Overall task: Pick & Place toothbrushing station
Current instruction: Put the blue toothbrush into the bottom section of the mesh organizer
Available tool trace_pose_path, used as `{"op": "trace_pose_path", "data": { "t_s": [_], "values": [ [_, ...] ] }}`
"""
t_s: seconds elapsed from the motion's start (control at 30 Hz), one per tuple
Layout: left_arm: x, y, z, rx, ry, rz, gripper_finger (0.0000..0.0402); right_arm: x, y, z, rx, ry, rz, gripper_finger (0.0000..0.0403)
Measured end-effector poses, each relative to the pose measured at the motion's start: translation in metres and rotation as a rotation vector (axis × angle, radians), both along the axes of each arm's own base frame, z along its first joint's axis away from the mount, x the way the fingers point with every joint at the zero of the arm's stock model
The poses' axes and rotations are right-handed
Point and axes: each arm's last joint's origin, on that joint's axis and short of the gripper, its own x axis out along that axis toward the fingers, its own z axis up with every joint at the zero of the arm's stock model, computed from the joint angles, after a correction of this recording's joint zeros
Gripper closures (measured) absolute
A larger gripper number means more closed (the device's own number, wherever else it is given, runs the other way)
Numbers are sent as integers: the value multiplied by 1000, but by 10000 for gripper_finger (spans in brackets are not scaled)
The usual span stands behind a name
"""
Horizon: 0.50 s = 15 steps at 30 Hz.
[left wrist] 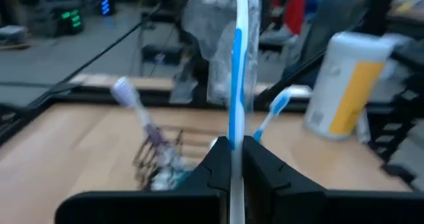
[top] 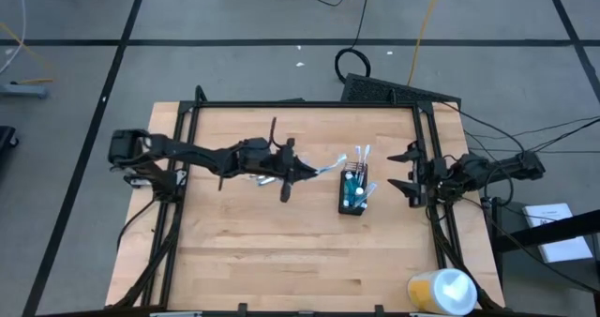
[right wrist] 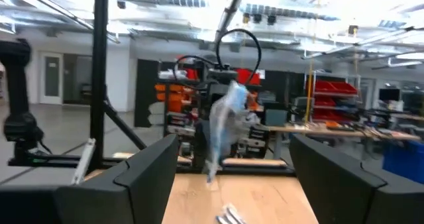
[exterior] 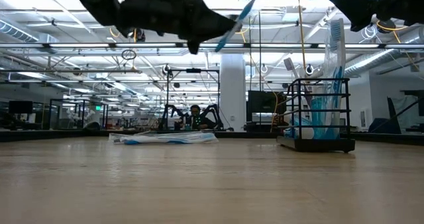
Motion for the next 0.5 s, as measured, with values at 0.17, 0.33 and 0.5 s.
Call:
{"op": "trace_pose_path", "data": {
  "t_s": [0.17, 0.33, 0.5],
  "values": [
    [12, -2, -10, -45, -107, -97, 387, 8, 1, -2, 7, 33, -44, 122],
    [17, -2, -17, -66, -140, -118, 387, 18, 3, -3, 12, 43, -43, 122],
    [17, -2, -19, -67, -137, -115, 382, 30, 6, 1, 69, -9, -27, 122]
  ]
}}
